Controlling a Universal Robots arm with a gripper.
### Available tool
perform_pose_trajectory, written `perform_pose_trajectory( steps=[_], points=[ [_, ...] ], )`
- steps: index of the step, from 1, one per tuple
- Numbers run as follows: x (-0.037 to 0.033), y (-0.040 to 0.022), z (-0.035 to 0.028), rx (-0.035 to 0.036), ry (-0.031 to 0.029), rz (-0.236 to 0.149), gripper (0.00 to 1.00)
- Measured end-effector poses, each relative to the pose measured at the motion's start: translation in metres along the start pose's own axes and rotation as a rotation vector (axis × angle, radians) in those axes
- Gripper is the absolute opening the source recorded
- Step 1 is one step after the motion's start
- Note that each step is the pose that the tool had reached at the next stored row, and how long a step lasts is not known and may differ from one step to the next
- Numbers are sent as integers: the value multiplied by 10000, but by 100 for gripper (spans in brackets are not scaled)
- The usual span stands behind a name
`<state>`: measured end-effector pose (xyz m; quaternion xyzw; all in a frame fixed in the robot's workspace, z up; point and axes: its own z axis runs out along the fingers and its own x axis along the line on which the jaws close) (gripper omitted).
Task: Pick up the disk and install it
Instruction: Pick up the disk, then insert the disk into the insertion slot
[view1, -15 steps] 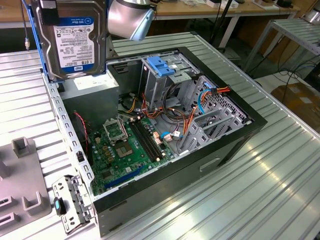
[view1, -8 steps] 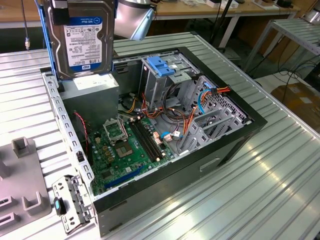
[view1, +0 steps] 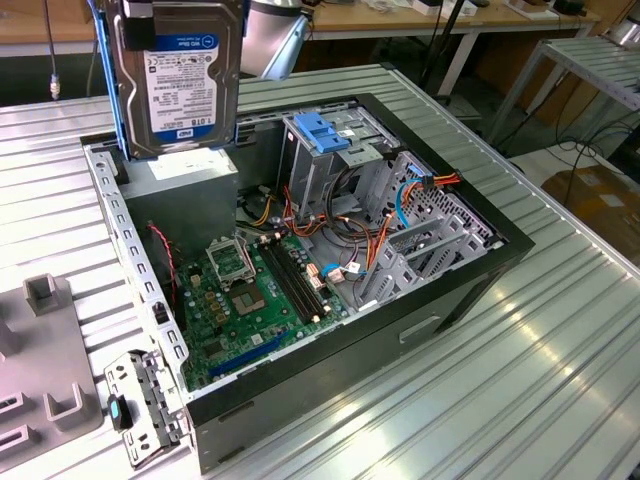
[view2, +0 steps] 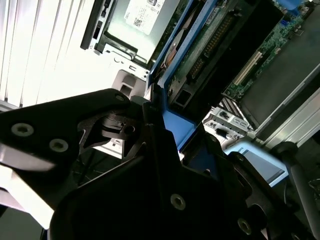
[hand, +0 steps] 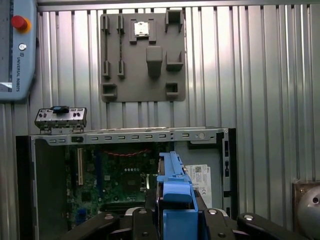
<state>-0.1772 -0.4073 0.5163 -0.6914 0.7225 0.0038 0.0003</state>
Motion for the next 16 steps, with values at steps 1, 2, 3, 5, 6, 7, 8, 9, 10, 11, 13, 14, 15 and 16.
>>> perform_pose_trajectory(
  steps=[1,2,3,5,6,7,8,9,10,11,13,14,15,16],
  points=[
    [10,-21,1,-1,1,0,37],
    [10,-56,2,-2,2,1,37],
    [10,-83,4,-1,2,1,37],
    [9,-114,5,-1,3,2,37],
    [9,-114,5,-1,3,2,37],
    [9,-115,5,-1,2,2,37],
    [9,-117,5,-1,2,2,37],
    [9,-117,5,0,2,1,37],
    [9,-117,5,0,2,2,37],
    [9,-117,5,-1,2,1,37],
    [9,-118,5,-1,2,1,37],
    [9,-118,5,-1,2,1,37],
    [9,-118,5,-1,2,2,37],
    [9,-118,5,-1,2,1,37]
  ],
)
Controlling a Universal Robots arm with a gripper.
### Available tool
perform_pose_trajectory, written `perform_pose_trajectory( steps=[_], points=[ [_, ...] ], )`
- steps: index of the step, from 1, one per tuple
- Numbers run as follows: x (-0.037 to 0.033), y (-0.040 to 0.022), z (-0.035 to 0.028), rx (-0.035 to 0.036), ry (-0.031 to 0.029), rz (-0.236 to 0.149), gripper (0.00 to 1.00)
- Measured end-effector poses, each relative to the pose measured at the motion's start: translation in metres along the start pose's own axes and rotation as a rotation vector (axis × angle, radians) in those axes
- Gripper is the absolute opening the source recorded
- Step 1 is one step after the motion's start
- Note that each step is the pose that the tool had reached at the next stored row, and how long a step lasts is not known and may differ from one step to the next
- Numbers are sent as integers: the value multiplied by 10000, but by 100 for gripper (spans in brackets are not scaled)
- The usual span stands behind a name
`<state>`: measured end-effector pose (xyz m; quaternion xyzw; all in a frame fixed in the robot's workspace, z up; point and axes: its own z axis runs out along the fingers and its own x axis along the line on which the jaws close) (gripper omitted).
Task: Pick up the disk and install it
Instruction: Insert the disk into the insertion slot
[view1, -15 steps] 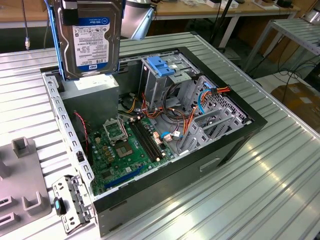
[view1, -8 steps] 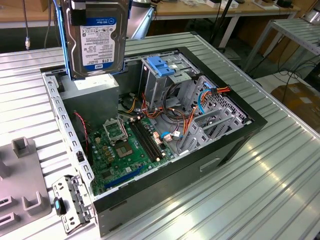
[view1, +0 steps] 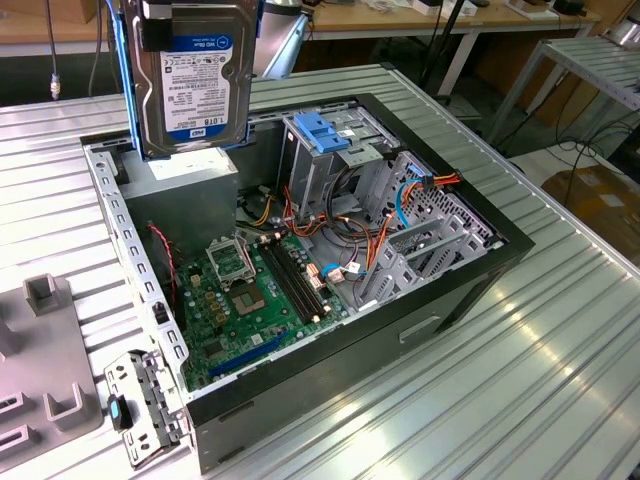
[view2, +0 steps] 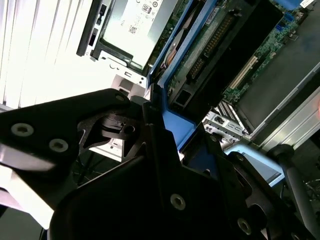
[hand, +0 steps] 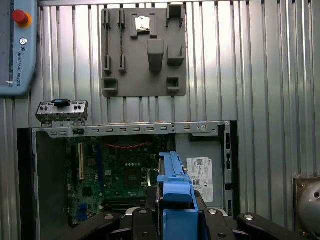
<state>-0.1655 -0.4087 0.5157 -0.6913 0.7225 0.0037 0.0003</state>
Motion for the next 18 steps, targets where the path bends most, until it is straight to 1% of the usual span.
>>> perform_pose_trajectory(
  steps=[3,12,18],
  points=[
    [4,-2,0,0,0,-2,37],
    [100,-5,1,0,0,0,37],
    [142,-14,2,0,0,0,37]
  ],
)
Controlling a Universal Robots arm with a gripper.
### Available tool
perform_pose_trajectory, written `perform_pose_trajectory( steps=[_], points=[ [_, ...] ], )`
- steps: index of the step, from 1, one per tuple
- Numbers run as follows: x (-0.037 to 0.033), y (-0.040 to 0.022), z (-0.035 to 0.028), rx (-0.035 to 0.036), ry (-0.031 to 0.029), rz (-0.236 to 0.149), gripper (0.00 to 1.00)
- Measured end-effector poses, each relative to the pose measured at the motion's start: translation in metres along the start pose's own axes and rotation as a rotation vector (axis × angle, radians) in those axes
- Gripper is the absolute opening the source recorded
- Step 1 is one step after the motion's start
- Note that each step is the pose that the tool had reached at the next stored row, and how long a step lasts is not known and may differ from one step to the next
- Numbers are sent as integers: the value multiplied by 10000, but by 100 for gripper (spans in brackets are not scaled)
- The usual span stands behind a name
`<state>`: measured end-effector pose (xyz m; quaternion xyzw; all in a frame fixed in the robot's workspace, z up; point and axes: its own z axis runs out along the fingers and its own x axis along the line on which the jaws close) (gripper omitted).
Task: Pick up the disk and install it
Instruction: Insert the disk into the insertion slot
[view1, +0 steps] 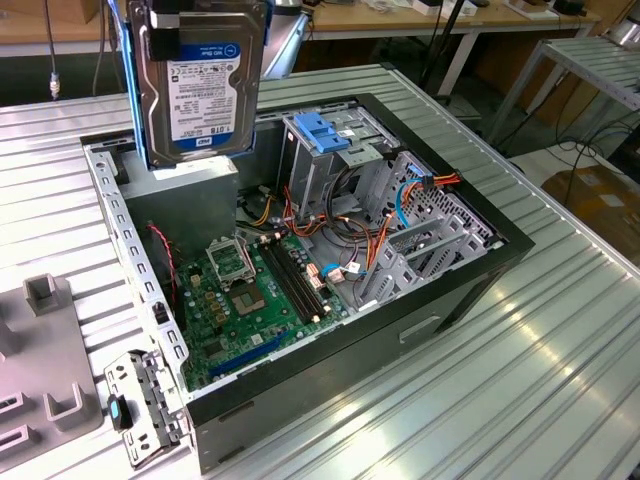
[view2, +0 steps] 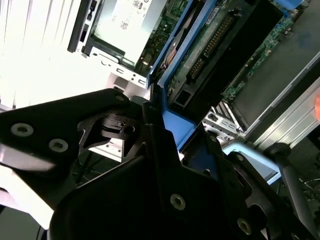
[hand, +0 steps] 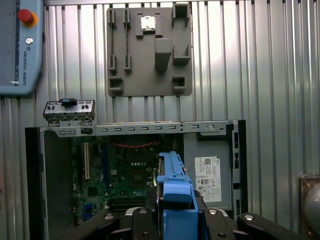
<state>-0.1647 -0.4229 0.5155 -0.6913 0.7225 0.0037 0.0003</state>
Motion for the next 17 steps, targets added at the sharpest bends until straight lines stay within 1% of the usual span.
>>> perform_pose_trajectory(
  steps=[9,17],
  points=[
    [36,-4,0,0,0,0,37],
    [52,-12,0,0,0,0,37]
  ],
)
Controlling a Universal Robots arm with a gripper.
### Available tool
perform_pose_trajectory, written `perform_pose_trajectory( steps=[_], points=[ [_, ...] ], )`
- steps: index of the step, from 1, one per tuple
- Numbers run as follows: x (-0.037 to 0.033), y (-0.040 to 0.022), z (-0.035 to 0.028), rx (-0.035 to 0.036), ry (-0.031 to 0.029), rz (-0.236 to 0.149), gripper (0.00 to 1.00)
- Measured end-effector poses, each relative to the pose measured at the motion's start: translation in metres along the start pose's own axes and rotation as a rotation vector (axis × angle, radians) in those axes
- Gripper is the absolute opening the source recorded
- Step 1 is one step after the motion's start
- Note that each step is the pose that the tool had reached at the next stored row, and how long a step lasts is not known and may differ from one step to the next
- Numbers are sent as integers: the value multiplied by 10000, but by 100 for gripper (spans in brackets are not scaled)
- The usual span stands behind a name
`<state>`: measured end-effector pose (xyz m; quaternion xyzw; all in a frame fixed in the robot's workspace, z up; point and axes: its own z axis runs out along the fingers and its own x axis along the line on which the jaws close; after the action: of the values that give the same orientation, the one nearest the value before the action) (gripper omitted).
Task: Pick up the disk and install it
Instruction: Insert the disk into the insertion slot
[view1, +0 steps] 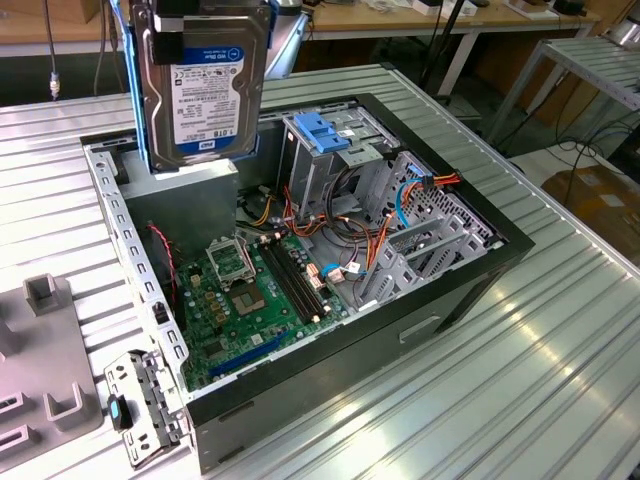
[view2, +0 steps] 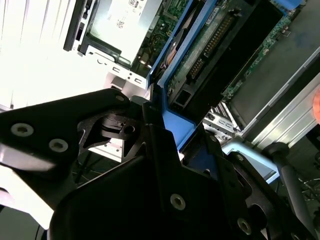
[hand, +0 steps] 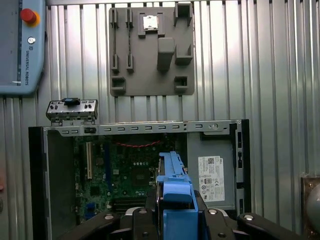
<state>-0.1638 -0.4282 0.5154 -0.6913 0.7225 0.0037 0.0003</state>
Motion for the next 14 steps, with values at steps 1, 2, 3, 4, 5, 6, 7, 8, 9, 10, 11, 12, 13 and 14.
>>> perform_pose_trajectory(
  steps=[1,2,3,4,5,6,7,8,9,10,11,12,13,14],
  points=[
    [3,-2,0,0,0,0,37],
    [6,-3,0,0,0,0,37],
    [8,-4,0,0,0,0,37],
    [11,-6,0,0,0,0,37],
    [14,-8,0,0,0,0,37],
    [18,-10,0,0,0,0,37],
    [22,-12,0,-1,0,0,37],
    [24,-13,0,0,0,0,37],
    [27,-14,-1,-1,1,0,37],
    [32,-16,0,0,0,0,37],
    [40,-18,0,0,0,0,37],
    [45,-18,0,0,0,0,37],
    [53,-22,-1,-1,1,-1,37],
    [63,-24,-1,-1,0,0,37]
  ],
)
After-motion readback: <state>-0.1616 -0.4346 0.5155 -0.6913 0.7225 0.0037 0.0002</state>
